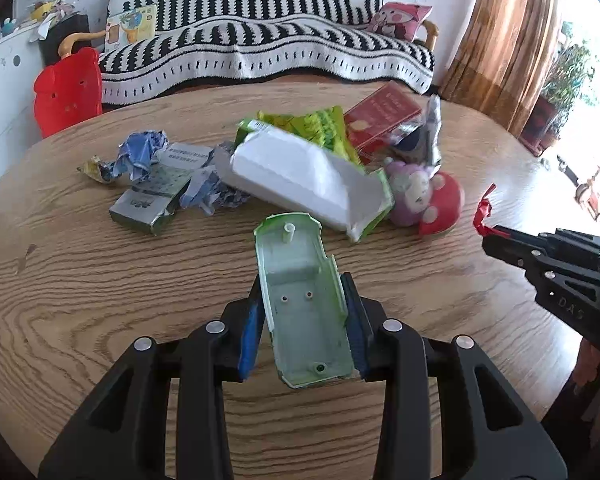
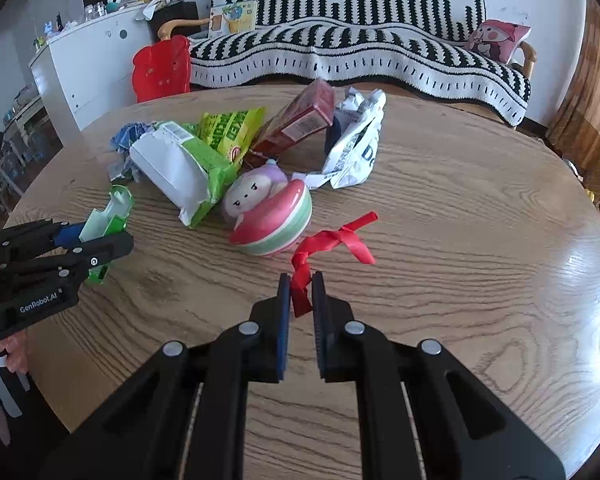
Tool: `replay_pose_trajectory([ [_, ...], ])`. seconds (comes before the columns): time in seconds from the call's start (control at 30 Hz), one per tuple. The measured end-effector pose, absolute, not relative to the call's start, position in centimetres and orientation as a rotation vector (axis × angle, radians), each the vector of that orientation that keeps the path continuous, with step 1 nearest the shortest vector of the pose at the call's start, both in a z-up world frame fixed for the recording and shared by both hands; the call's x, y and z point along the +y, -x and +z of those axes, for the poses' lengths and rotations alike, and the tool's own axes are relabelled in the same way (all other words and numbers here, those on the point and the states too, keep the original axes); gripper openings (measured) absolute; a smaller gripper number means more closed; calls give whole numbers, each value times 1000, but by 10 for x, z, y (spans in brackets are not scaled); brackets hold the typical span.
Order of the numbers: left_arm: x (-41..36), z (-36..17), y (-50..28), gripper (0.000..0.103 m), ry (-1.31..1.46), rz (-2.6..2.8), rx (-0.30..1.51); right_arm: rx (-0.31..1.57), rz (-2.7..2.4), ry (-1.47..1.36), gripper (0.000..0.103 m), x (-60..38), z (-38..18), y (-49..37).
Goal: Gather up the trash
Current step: 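Carry the ribbon and tray to the black bin and open both tools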
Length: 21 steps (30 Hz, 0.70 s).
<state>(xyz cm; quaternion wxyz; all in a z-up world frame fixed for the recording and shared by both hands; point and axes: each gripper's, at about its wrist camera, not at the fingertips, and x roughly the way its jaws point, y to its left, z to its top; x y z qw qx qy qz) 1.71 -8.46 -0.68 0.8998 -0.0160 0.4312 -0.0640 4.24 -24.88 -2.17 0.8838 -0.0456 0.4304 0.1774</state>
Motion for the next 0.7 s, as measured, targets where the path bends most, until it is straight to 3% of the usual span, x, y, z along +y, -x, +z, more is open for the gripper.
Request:
replay_pose_trajectory([
  [0.23,-120,22,-4,36,51,-236,850,751,349,-71,11,-294,29,-9],
  [0.43,-215,73,28,36,-38,-445,782,587,240,-218,11,-394,70,66],
  [0.57,-308,92,56,36,-105,-636,775,598,103,-315,11,-495,65,123],
  [0.7,-406,71,93,36,-146,-853,886,646,-6,-466,11,-578,33,179],
])
